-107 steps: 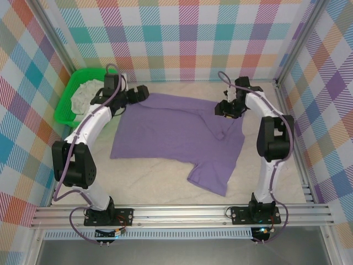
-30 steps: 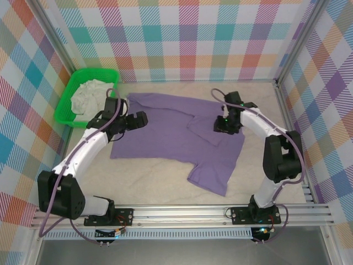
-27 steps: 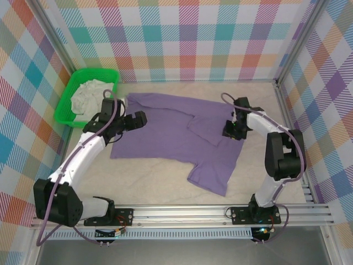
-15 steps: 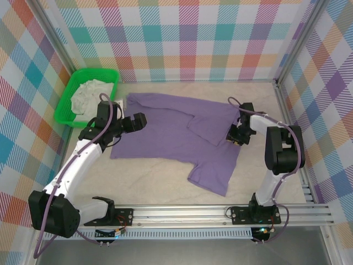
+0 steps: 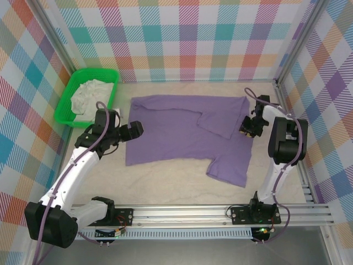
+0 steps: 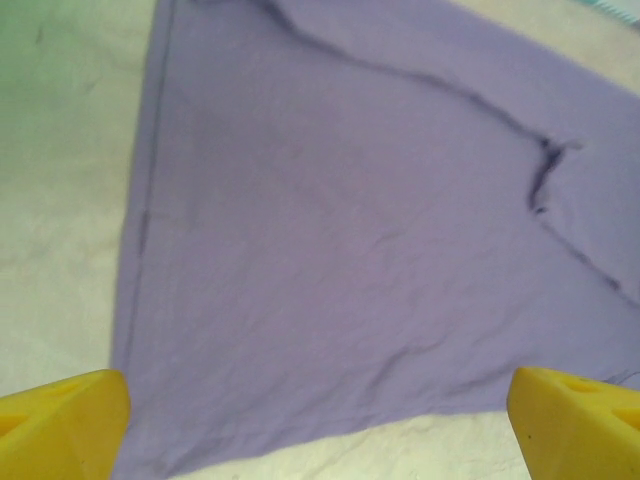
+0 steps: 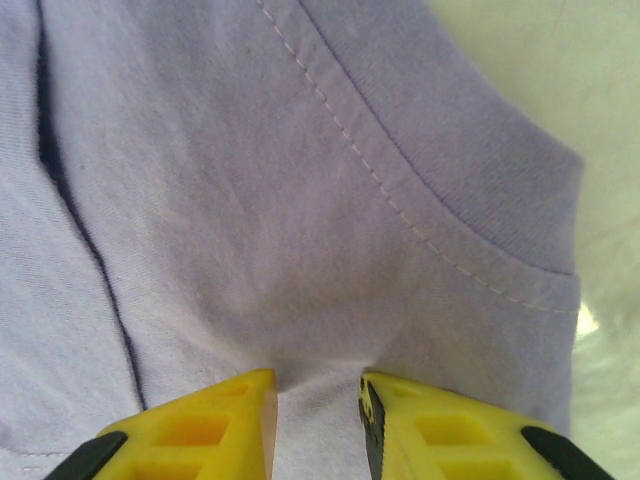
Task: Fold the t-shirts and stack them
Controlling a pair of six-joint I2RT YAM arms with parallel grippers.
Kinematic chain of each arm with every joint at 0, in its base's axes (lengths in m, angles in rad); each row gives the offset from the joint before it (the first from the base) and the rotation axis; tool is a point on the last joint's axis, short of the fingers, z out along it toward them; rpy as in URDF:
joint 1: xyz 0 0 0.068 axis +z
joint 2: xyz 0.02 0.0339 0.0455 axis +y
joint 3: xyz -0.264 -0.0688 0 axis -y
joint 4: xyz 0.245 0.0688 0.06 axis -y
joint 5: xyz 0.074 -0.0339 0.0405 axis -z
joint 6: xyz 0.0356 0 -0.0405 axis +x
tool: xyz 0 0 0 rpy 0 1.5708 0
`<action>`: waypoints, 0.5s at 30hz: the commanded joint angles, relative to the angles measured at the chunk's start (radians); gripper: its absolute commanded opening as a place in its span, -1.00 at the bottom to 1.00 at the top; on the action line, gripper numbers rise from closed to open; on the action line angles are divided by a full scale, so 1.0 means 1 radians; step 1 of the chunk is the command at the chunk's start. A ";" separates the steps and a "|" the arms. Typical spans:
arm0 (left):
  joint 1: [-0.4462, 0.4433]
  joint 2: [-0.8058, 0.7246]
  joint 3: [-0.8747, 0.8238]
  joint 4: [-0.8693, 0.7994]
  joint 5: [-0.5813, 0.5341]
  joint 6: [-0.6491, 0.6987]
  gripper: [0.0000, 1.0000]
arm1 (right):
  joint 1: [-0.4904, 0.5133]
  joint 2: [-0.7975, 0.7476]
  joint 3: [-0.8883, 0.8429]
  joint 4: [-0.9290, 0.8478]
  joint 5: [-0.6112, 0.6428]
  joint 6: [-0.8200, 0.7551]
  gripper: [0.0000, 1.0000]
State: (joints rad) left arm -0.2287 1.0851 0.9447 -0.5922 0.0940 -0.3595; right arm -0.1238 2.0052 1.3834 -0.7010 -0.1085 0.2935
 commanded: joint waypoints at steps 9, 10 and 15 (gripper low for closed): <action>0.002 -0.009 -0.138 -0.211 -0.063 -0.234 0.60 | -0.009 0.075 0.137 -0.098 0.038 -0.114 -0.34; 0.002 -0.006 -0.149 -0.209 -0.060 -0.251 0.57 | -0.008 0.058 0.133 -0.097 0.019 -0.113 -0.33; 0.002 0.046 -0.180 -0.217 -0.038 -0.295 0.44 | -0.004 -0.056 0.092 -0.098 -0.067 -0.109 -0.32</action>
State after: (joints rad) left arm -0.2283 1.1065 0.7830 -0.7811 0.0425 -0.5945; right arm -0.1253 2.0556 1.4979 -0.7654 -0.1028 0.1997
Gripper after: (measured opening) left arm 0.725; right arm 0.341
